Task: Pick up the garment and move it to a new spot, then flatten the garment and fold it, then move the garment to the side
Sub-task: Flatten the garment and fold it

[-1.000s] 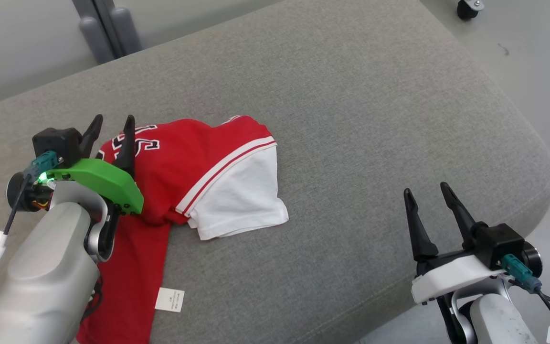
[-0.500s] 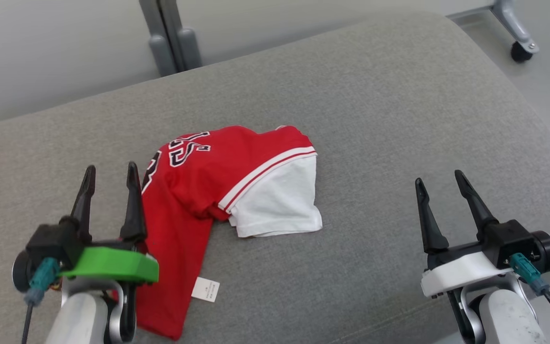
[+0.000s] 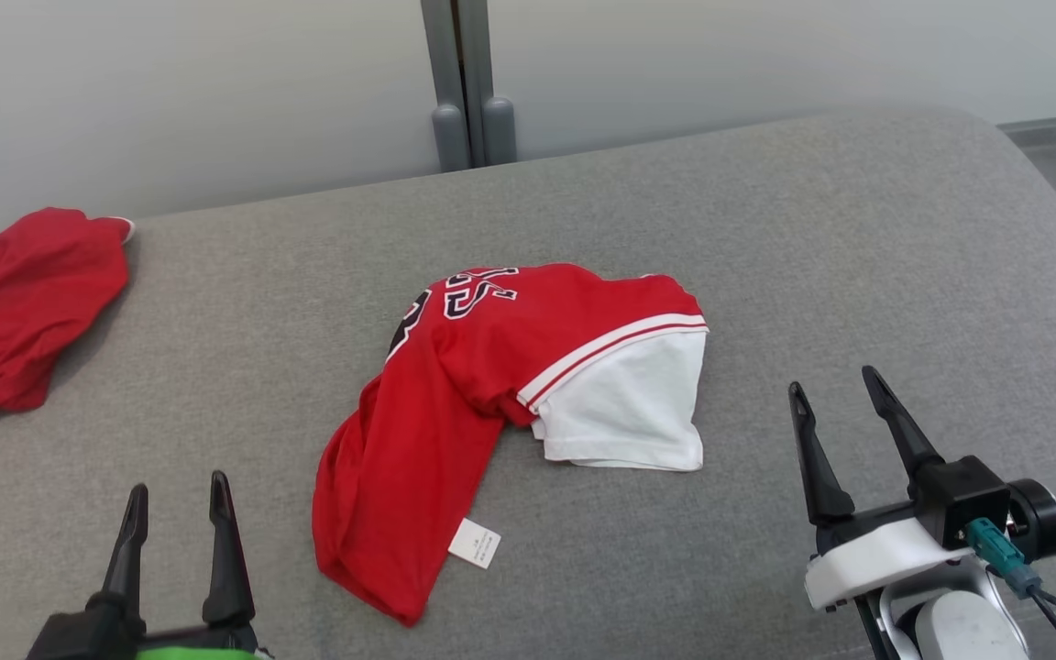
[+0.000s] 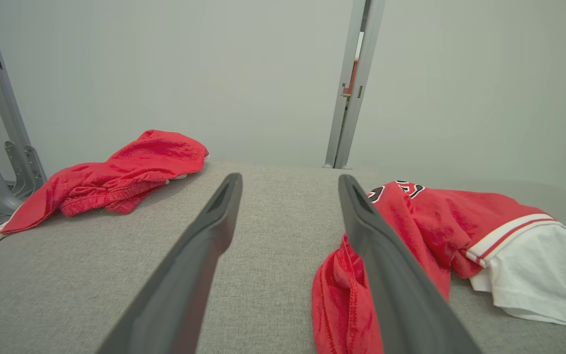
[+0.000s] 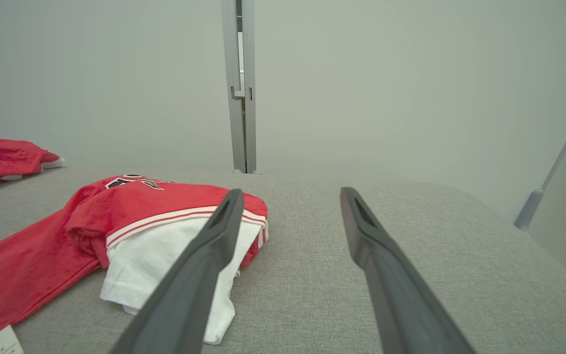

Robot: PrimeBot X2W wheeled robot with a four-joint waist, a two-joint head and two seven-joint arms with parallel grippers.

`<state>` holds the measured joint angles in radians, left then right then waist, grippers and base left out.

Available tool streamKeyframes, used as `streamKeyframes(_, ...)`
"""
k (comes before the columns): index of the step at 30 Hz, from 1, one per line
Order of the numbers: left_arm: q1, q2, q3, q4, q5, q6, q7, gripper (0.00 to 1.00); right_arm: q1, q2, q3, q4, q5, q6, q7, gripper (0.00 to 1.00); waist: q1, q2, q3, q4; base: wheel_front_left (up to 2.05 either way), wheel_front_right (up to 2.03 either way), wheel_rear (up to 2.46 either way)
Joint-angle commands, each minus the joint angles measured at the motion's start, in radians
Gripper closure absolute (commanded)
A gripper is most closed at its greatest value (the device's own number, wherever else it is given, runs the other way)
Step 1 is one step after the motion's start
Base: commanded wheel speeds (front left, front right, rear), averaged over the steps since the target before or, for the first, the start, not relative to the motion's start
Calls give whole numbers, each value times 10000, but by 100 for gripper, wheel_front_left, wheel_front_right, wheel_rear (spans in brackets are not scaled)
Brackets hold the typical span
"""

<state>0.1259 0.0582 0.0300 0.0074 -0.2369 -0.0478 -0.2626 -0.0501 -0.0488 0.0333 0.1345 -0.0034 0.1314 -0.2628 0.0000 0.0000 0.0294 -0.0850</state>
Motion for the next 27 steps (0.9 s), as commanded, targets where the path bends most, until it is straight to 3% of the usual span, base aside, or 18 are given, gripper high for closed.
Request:
streamKeyframes(1, 299, -34, 116, -28, 135, -100, -30, 0, 205, -30, -35, 74, 52, -14, -30, 0, 0, 0, -277, 294, 0, 0, 0)
streamKeyframes(9, 1037, -73, 275, 189, -81, -399, -30, 0, 620, -27, -358, 473, 172, -14, -30, 0, 0, 0, -441, 369, 0, 0, 0)
streamKeyframes(27, 876, -76, -399, -179, -174, -336, -30, 0, 26, -24, -430, 531, -134, -13, -30, 0, 0, 0, -190, 306, 0, 0, 0)
